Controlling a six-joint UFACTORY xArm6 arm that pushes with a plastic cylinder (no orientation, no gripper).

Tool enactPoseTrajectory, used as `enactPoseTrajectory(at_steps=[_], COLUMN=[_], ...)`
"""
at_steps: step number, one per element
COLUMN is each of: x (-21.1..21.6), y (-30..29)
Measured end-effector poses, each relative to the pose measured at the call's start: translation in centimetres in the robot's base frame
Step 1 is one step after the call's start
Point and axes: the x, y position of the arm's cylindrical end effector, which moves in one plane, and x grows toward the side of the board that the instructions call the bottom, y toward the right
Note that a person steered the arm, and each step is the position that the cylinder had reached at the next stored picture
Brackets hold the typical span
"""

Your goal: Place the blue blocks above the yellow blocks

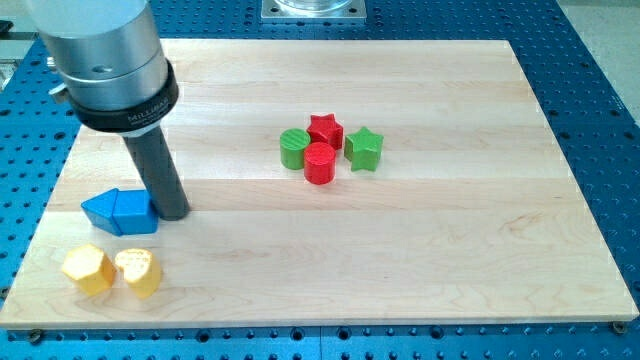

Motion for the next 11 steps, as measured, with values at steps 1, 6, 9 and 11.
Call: enactPoseTrajectory(at_steps=[1, 6, 9, 11], x=[-5.6, -1.6, -0.4, -3.5], y=[-2.8, -6.3, -1.4, 6.1])
